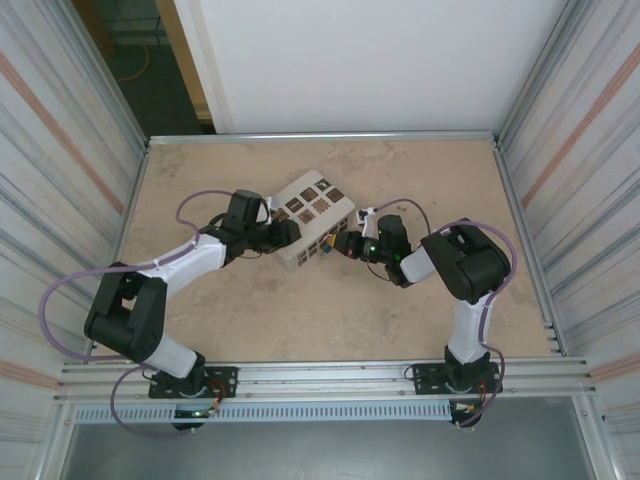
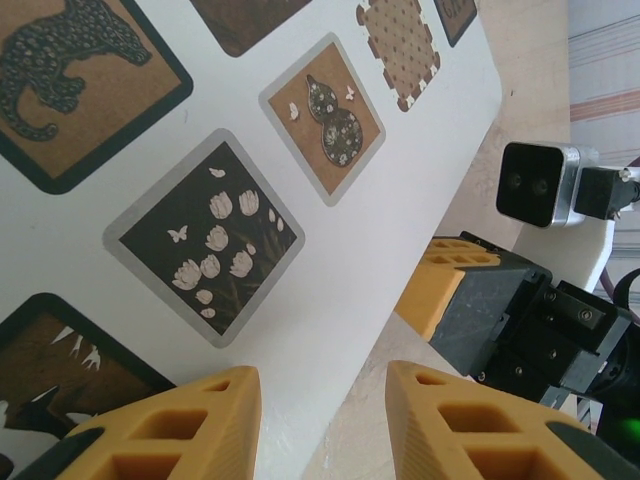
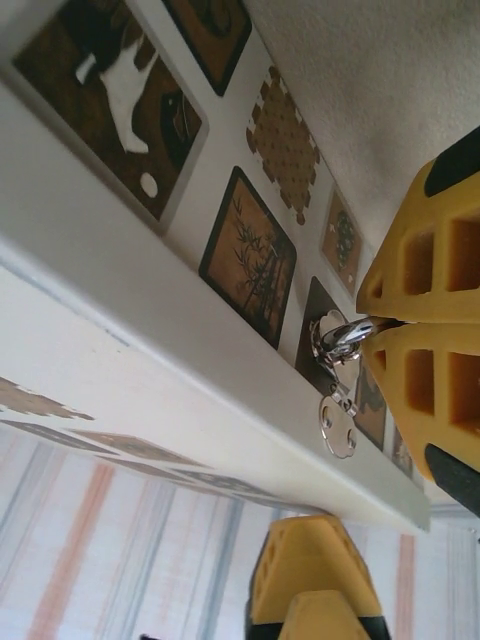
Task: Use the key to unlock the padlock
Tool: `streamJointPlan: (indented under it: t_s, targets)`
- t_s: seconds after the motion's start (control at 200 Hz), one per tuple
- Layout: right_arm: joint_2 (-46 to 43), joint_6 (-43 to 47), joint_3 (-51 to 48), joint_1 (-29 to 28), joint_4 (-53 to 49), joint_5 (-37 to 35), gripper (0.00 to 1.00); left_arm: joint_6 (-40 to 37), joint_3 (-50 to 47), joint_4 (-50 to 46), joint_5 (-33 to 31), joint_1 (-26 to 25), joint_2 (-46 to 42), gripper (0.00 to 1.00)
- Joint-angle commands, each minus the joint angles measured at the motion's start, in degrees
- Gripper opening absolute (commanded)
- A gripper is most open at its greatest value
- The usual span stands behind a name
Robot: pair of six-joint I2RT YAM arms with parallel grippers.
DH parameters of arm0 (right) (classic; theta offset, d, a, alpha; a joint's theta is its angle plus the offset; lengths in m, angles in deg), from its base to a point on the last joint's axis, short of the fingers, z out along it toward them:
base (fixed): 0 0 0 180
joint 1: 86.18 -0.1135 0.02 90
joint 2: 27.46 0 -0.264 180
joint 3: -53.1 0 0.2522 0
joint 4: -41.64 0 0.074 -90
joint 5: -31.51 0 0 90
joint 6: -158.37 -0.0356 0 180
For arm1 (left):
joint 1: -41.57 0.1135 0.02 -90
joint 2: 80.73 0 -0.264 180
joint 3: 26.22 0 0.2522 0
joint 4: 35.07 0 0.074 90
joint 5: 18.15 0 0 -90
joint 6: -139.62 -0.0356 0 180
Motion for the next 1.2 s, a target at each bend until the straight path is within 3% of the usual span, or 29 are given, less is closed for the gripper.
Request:
streamJointPlan:
  t_s: [0.0, 0.381, 0.756, 1.192]
  targets:
    - [-0.11, -4.29, 1.28, -0.42, 4.88, -4.31, 0.0, -0.76, -3.2, -8.62, -1.52, -0.43, 1.55, 0.39]
    - [-4.58, -2.29, -0.76, 0.36, 0.34, -7.98, 0.0, -0.04, -3.03, -8.22, -0.7, -0.43, -0.55, 0.42]
    - [-18.5, 1.28, -3.98, 4.22, -12.09, -8.01, 0.0, 0.47, -3.46, -6.57, -1.17, -0.39, -9.48, 0.51]
    - [-38.67, 12.99, 1.52, 0.88, -43.98, -10.37, 0.0, -4.9, -9.26, -8.46, -9.06, -0.25, -28.65, 0.61]
